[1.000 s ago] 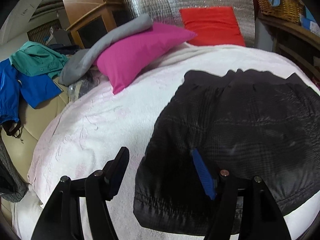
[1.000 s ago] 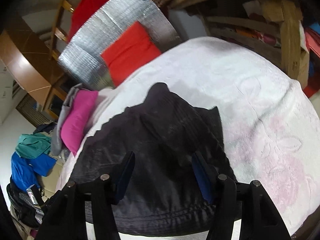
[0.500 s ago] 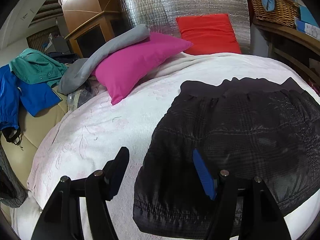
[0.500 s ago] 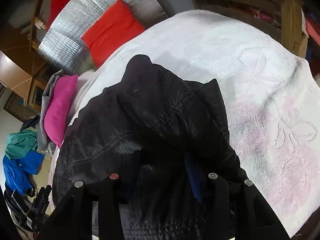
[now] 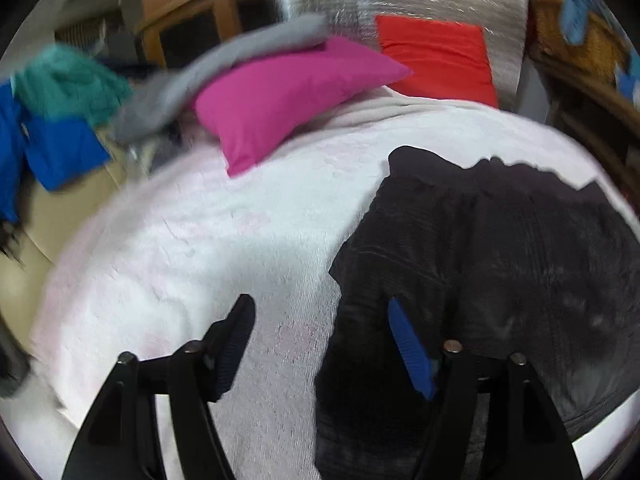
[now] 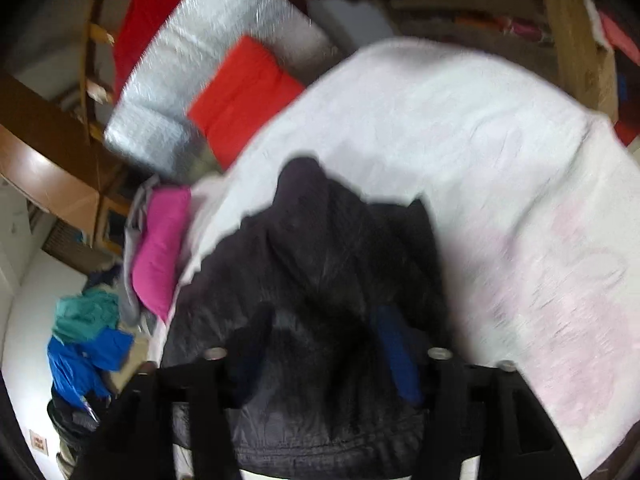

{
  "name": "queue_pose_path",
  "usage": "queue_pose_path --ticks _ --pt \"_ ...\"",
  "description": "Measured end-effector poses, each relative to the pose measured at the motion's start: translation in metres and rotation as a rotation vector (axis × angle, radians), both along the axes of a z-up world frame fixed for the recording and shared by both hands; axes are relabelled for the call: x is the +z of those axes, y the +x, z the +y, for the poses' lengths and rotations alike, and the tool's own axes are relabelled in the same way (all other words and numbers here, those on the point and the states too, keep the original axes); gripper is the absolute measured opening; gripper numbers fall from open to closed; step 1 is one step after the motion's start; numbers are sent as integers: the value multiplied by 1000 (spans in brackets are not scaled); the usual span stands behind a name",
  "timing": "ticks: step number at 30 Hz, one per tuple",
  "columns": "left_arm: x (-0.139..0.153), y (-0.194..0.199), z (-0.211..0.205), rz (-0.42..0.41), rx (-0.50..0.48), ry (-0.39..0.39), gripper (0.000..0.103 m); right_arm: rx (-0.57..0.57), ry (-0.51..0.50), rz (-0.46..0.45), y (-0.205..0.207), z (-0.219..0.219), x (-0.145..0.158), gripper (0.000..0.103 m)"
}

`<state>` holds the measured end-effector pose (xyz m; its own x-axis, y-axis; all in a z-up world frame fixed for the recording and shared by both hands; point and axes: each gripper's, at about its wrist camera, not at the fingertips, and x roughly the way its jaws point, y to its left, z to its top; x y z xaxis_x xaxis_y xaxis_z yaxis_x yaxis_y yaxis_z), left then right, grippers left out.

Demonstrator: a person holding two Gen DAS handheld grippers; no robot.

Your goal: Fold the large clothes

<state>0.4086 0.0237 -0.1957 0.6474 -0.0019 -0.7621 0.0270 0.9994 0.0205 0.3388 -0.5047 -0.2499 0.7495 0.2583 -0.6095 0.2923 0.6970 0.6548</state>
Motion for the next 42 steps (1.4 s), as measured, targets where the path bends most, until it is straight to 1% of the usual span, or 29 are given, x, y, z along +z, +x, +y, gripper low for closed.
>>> queue_pose_path --ticks 1,2,3,4,7,10,14,17,19,22,24,27,29,30,31,34,35,36,37,38,39,40,42 --pt "-2 6 10 27 -6 -61 73 -23 -6 -15 -6 -7 3 77" --pt "-4 10 17 48 -6 -105 73 -40 4 -25 -10 -16 2 77" --pt "-7 14 24 73 -10 -147 73 -46 27 -26 -12 -22 0 77" --pt "-12 21 30 112 -34 -200 73 -47 73 -18 -13 -32 -7 78" --pt "-27 35 33 200 -107 -303 74 -25 167 39 -8 -45 -28 78" --pt "-38 41 27 257 -167 -379 74 13 215 82 5 -49 -47 78" --pt "-44 47 24 277 -174 -429 74 62 215 119 22 -45 -62 78" --pt "-51 52 23 310 -210 -493 74 124 228 130 35 -39 -73 78" --pt "-57 55 20 344 -237 -507 74 160 233 108 37 -37 -75 79" --pt "-58 56 18 344 -242 -511 74 192 298 83 44 -33 -83 80" --pt "-60 58 19 354 -242 -534 75 207 299 71 50 -28 -81 80" --pt "-64 60 20 378 -251 -602 75 220 326 52 57 -21 -83 82" --pt "-66 60 17 403 -280 -668 75 227 331 33 60 -17 -83 84" --pt "-65 60 15 407 -291 -684 75 244 359 14 63 -14 -83 84" --pt "-64 59 12 401 -296 -683 75 250 372 14 66 -10 -84 84" --pt "-62 60 3 385 -300 -673 75 259 299 33 68 1 -77 84" --pt "-61 60 1 382 -298 -675 75 253 293 32 69 4 -76 84" --pt "-59 60 -2 375 -297 -669 70 250 288 32 69 6 -74 84" --pt "-57 60 -5 365 -297 -656 66 251 271 30 69 9 -71 80" --pt "-56 59 -7 356 -297 -644 58 255 243 29 68 13 -68 77" --pt "-54 59 -9 345 -299 -631 52 259 217 30 68 17 -65 70" --pt "-53 58 -10 338 -300 -622 49 263 181 37 68 21 -63 63" --pt "-53 61 -13 328 -287 -611 38 267 116 60 70 29 -61 56"
